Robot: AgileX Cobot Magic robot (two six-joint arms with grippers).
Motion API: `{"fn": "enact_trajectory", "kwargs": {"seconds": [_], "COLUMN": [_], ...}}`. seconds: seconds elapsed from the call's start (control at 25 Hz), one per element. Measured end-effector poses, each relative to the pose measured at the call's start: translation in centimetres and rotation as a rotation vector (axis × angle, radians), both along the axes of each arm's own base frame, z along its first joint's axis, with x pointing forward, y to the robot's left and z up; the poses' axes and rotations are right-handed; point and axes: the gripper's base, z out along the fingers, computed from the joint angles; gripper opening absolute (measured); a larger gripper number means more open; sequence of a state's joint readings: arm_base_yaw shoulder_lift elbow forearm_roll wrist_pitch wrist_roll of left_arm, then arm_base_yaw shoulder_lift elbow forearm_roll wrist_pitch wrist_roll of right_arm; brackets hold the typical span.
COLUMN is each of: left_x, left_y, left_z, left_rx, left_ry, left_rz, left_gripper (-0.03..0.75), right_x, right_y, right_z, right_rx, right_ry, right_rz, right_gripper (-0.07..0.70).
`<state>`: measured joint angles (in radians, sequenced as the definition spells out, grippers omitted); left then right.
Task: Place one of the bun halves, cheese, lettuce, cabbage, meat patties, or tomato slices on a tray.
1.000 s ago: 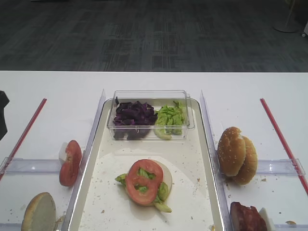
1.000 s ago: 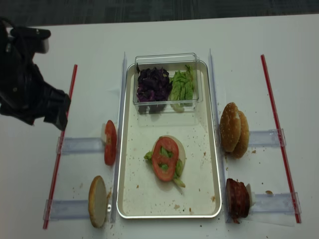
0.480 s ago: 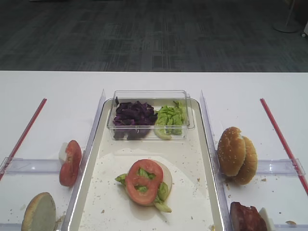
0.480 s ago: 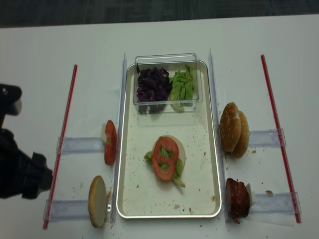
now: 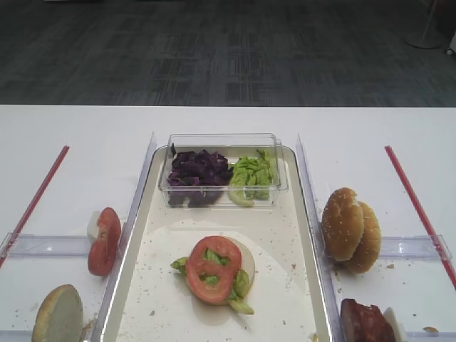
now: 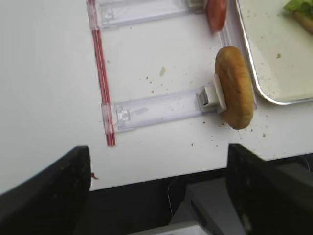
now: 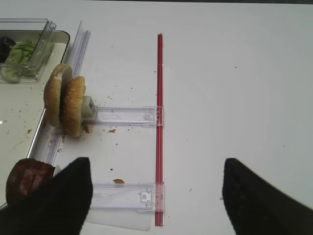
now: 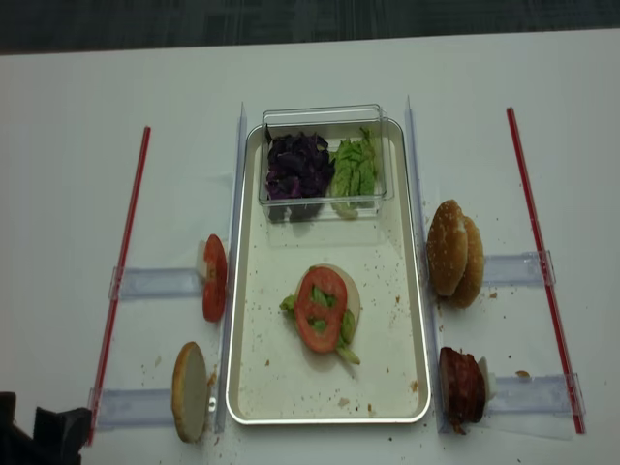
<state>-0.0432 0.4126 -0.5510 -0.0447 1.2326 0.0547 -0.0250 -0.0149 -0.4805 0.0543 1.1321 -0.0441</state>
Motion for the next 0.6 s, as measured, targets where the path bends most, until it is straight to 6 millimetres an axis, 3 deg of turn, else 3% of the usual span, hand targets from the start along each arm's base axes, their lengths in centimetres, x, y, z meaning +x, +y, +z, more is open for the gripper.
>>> {"fn": "enact_trajectory", "kwargs": {"seconds": [0.24, 0.6], "left_x": [-2.8, -5.0], "left_y": [0.1, 0.1], "left_z": [-0.2, -0.1], "left_rx": [-0.013, -0.021], "left_ry": [-0.164, -0.311], "left_rz": [-0.002, -0.003], "left_gripper": [0.524, 0.525], "right_x": [0.0, 0.0], "right_y": [0.0, 0.0], "right_z": [0.0, 0.0], "right_rx": [0.0, 0.002], "right_ry": [0.0, 0.0], "right_rz": [0.0, -0.001], "right_gripper": [0.571, 0.571]}}
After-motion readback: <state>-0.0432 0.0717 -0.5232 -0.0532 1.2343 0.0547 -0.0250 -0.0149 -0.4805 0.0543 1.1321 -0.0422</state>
